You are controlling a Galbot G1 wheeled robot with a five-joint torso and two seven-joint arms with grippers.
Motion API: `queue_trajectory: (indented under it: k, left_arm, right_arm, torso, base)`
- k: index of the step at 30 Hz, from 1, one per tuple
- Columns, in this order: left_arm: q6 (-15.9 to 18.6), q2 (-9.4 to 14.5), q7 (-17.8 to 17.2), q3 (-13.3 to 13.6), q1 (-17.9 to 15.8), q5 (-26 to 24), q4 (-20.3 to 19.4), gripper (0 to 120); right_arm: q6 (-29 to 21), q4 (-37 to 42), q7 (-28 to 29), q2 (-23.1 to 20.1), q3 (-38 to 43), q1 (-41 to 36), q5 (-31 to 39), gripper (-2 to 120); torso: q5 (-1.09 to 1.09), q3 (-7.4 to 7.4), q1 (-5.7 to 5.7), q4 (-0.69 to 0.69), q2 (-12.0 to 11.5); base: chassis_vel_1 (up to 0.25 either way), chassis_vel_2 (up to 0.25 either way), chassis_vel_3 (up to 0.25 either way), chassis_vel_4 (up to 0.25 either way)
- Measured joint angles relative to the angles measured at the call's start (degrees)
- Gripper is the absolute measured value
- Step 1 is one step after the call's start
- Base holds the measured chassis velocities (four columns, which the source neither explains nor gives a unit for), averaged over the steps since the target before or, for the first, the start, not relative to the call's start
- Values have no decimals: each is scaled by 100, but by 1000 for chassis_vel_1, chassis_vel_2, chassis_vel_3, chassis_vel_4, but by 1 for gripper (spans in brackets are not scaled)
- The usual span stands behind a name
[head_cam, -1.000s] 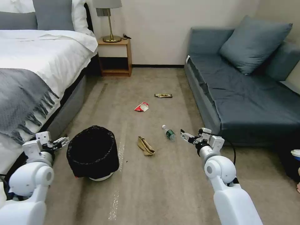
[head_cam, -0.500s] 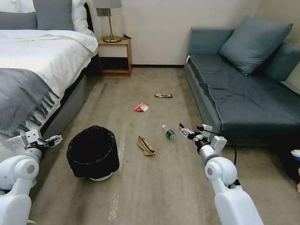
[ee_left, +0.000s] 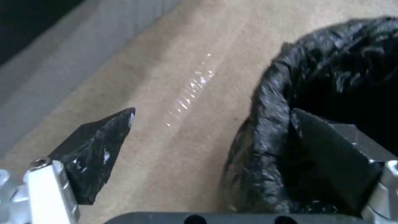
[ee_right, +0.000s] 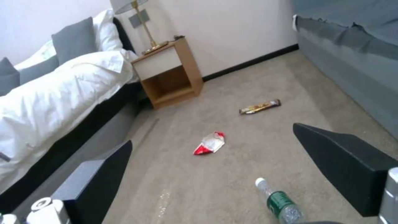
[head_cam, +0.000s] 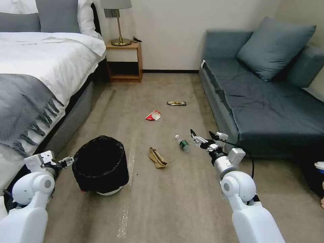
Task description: Pick up the trash bin, then pick up the garbage on the floor and place it into the trash bin.
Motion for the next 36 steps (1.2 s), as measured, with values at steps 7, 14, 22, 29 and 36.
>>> queue_trajectory:
  k: [7,14,22,29,36]
  left_arm:
    - [-40,-69,90,117,-31,128,23,96]
    - [-42,-100,93,264,-203,233,255,94]
    - [-41,-213,74,503,-477,380,571,94]
    - [-19,-264,97,655,-547,440,583,69]
    - [-13,-264,197,627,-493,469,569,41]
  right_arm:
    - [17,25,-47,18,-6,-68,-43,100]
    - [26,33,-73,21,-25,-79,-57,100]
    - [172,78,-294,-5,-21,-193,-41,100]
    - [193,105,-352,-1,-34,-234,-34,100]
    - [163,120,-403,-5,-34,-203,15,100]
  torso:
    - [1,0,0,1,0]
    - [0,0,0,1,0]
    - [-1,0,0,0,0]
    - [0,0,0,1,0]
    - [0,0,0,1,0]
  base:
    - [0,0,0,0]
    - [0,0,0,0]
    - [0,0,0,0]
    - [0,0,0,0]
    - [0,0,0,0]
